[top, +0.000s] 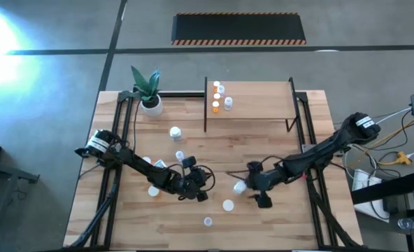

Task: Pick and place medicine bottles onto shelf by color
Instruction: Put the white pill bottle on the shelf

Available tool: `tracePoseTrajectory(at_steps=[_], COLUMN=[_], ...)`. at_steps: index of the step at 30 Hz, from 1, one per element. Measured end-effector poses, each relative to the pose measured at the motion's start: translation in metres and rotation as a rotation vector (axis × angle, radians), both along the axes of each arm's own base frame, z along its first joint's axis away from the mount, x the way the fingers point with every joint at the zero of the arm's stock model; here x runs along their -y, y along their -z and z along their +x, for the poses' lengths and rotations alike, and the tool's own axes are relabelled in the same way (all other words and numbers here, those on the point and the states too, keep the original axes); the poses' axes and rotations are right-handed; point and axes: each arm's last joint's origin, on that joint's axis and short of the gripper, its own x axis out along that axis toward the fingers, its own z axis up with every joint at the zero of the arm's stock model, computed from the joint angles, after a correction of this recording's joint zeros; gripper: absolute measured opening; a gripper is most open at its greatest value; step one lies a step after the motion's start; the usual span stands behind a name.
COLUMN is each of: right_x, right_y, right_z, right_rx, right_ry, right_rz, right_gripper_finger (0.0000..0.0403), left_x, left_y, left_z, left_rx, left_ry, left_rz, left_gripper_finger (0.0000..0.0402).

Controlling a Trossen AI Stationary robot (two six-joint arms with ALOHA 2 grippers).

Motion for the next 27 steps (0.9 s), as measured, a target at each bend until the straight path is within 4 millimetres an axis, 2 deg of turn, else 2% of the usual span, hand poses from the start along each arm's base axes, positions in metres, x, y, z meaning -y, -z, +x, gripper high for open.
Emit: tracePoseTrajectory(at_steps=[3,6,9,13,17,21,24,27], right_x=[-0.014,-0.023,-0.022,-0.020,-0.025,-0.029,-0.030,-0.031], right_y=[-0.002,-0.001,-0.001,-0.003,-0.004,0.004,0.009,0.011], right_z=[-0.005,-0.011,-0.011,-0.008,-0.003,0.005,0.009,0.011], right_rx=[0.002,0.003,0.050,0.097,0.145,0.193,0.214,0.214], right_ry=[-0.056,-0.097,-0.012,0.141,0.129,0.105,0.123,0.132], right_rz=[0.057,0.027,-0.053,-0.063,-0.037,-0.060,-0.094,-0.108], right_gripper_finger=[0.0285,0.0281,0.0281,0.0281,0.0282,0.0280,0.0264,0.0231], left_x=[0.000,0.000,0.000,0.000,0.000,0.000,0.000,0.000], left_y=[0.000,0.000,0.000,0.000,0.000,0.000,-0.001,-0.001], left_z=[0.000,0.000,0.000,0.000,0.000,0.000,0.001,0.001], left_rx=[0.000,0.000,0.000,0.000,0.002,0.004,0.011,0.010], left_ry=[0.000,0.000,0.000,0.000,0.000,0.000,0.000,0.001], left_rz=[0.000,0.000,0.000,0.000,-0.001,-0.002,-0.005,-0.005], left_gripper_finger=[0.0003,0.0003,0.0003,0.0003,0.0003,0.0003,0.0003,0.0003])
